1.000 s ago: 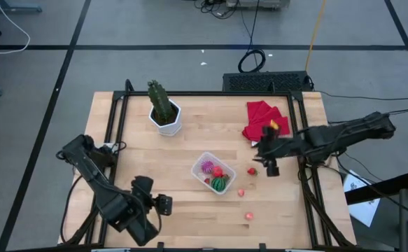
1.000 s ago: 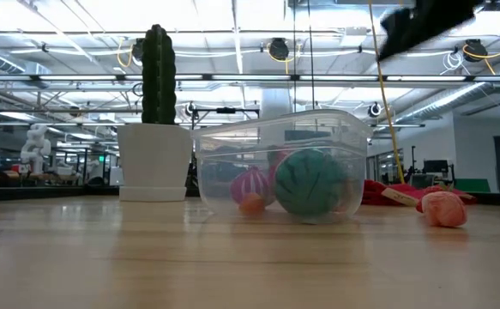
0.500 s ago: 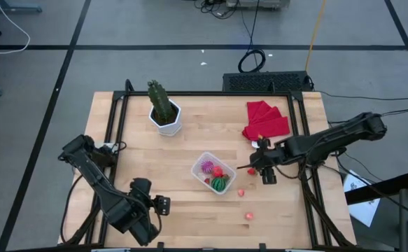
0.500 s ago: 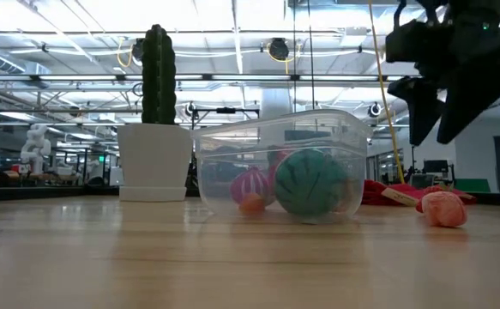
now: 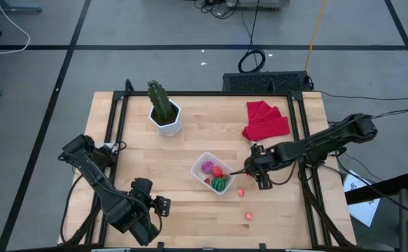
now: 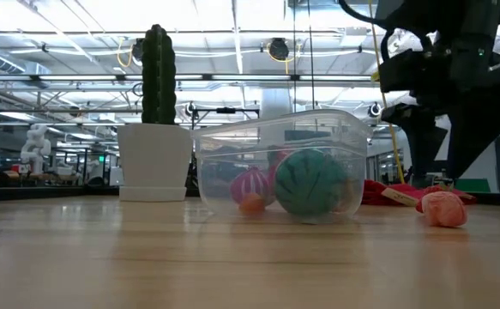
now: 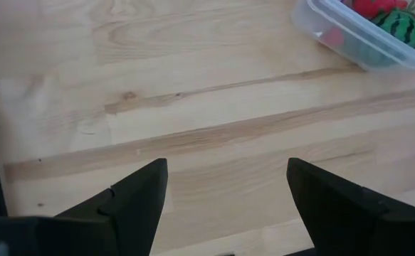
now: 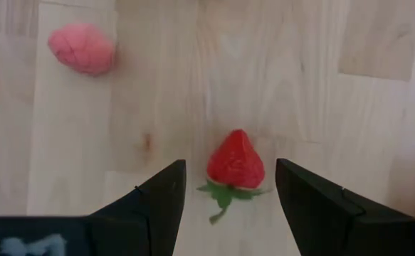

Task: Pick and placing Produce into tupperware
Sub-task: Put the strawberry into the transparent bin

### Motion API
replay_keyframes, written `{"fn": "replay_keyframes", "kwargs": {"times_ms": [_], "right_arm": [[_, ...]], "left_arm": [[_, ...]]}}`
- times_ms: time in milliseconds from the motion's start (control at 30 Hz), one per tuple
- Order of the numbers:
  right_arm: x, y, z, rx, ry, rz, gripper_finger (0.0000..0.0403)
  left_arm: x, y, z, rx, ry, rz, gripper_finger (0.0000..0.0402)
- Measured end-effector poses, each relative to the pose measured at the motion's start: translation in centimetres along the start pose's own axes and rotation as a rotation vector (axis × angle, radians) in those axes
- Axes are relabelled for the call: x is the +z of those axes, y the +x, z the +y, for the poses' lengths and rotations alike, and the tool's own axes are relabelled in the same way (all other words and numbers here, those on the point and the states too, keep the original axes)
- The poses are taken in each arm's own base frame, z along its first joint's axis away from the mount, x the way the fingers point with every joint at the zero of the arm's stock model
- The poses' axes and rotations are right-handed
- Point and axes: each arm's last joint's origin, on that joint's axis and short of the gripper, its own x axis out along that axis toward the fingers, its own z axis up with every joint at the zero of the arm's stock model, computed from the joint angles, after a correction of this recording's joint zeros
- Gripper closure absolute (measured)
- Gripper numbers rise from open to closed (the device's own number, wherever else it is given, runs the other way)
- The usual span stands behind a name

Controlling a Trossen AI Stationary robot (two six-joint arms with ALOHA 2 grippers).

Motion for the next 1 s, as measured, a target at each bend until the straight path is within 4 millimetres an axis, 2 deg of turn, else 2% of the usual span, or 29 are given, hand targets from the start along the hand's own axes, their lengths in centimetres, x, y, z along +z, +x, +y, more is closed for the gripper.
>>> {"fn": "replay_keyframes", "kwargs": {"times_ms": [533, 800, 1000], "right_arm": [[0.4, 2.5, 0.2, -0.008, -0.022, 0.068, 0.0193], [0.4, 2.6, 0.2, -0.011, -0.026, 0.064, 0.0194], [0.4, 2.6, 0.1, -0.011, -0.030, 0.067, 0.0212]], "left_arm": [[0.0, 0.0, 0.0, 0.000, 0.029, 0.000, 0.0110], [0.0, 0.0, 0.0, 0.000, 0.044, 0.001, 0.0110], [0.0, 0.0, 0.0, 0.001, 0.048, 0.001, 0.0110]]}}
